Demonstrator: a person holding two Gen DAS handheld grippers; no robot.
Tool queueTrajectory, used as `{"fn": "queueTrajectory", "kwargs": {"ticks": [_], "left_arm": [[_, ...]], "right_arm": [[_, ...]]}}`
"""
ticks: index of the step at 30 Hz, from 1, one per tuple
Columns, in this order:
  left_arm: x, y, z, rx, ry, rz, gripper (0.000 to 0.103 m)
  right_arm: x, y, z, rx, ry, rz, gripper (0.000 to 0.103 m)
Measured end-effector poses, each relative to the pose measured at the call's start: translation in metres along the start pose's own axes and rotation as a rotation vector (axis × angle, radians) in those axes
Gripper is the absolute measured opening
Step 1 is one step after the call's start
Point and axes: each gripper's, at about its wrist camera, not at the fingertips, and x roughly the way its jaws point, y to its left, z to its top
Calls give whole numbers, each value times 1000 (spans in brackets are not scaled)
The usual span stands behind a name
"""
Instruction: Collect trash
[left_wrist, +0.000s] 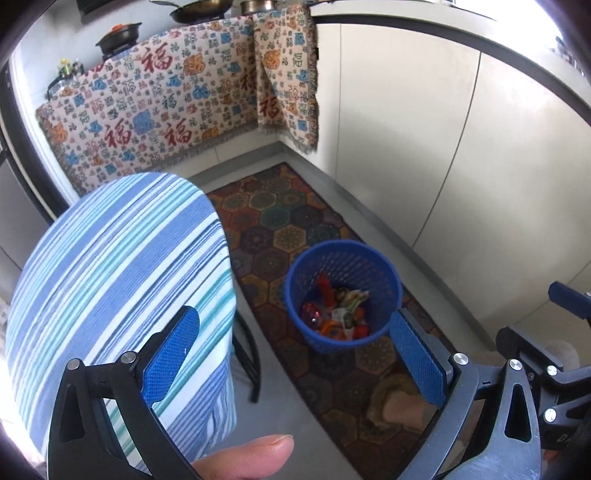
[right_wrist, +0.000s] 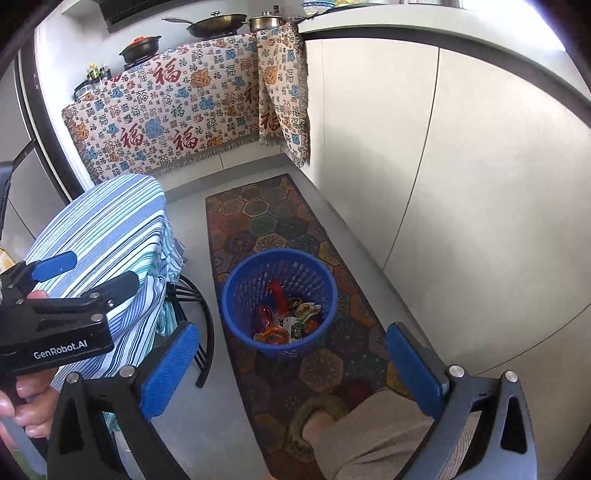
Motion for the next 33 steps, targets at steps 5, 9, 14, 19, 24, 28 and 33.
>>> {"fn": "queueTrajectory", "kwargs": {"ticks": [5,9,14,19,24,28,33], "left_arm": [[-7,-3,-5,-4,-7,-4,102],[-9,-5,-5,-7,-15,-4,102],[-11,-5,-6,-11,-17,-12,102],[-12,-7,-7,-11,-22,-10,102],[-14,-6,-7,-13,-26,-14,102],[-14,-7,-7,-14,-25,-14,102],[-14,-7,-7,-14,-24,-16,102]], "right_arm": [[-8,4,-2,7,3,-7,103],[-15,4,-3,7,-8,-10,103],[-21,5,-2,4,-17,-9,103],[-24,6,-3,3,-20,-8,103],[-25,5,-3,2,-18,-8,103],[-25,5,-4,0,-19,-5,103],[-25,6,-5,2,-14,-7,103]]}}
